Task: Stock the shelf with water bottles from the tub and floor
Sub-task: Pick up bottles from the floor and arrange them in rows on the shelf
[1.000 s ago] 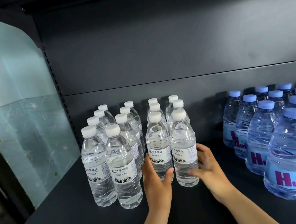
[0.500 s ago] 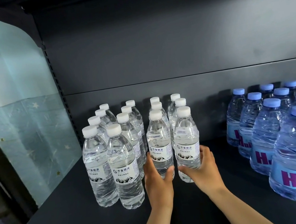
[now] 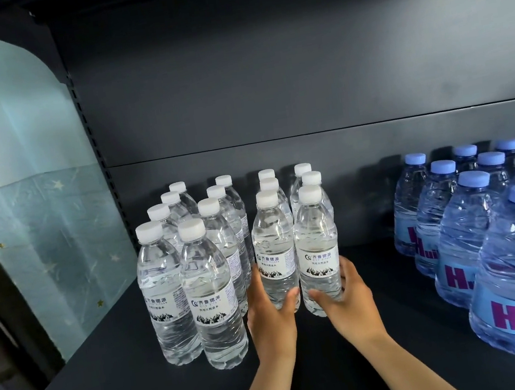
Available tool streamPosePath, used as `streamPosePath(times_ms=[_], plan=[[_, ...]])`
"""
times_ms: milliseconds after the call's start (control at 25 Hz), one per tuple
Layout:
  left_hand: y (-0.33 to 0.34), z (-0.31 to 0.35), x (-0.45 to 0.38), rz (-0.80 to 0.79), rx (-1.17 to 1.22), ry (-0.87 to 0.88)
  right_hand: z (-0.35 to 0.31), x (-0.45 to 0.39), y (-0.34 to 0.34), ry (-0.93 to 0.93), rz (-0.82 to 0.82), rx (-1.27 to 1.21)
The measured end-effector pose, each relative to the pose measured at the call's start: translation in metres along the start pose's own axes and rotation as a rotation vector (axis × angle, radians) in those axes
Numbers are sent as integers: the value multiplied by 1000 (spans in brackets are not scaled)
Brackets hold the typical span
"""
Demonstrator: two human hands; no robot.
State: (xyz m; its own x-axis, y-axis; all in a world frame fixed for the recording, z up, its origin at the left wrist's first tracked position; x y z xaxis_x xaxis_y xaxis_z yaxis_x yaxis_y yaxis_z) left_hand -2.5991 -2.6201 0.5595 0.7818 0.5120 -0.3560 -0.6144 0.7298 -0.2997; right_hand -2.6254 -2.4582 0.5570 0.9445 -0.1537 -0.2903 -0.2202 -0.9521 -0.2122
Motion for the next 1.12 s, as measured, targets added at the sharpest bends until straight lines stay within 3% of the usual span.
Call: streamPosePath(times_ms=[720, 920, 1120], plan=[[4, -6, -2, -38, -16, -46, -5, 2, -4, -85, 85, 73], [3, -4, 0, -106, -39, -112, -13, 8, -8, -73, 43, 88], [-14, 25, 0, -210, -180, -73, -41, 12, -35, -107, -30, 336]])
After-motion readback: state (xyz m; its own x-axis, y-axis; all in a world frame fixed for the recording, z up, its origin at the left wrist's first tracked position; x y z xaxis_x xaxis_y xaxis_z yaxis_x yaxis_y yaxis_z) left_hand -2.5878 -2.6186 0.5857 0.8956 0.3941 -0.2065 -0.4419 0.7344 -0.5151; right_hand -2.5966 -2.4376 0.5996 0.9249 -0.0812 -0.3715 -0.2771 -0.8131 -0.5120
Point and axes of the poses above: each hand's wrist, its own x-axis away from the middle knuckle, its own y-axis out of the palm, z = x × y, the point moved 7 cm from there along -x, towards the middle knuckle, and after that the axes turned 5 degrees about z, right-handed, at the moved point
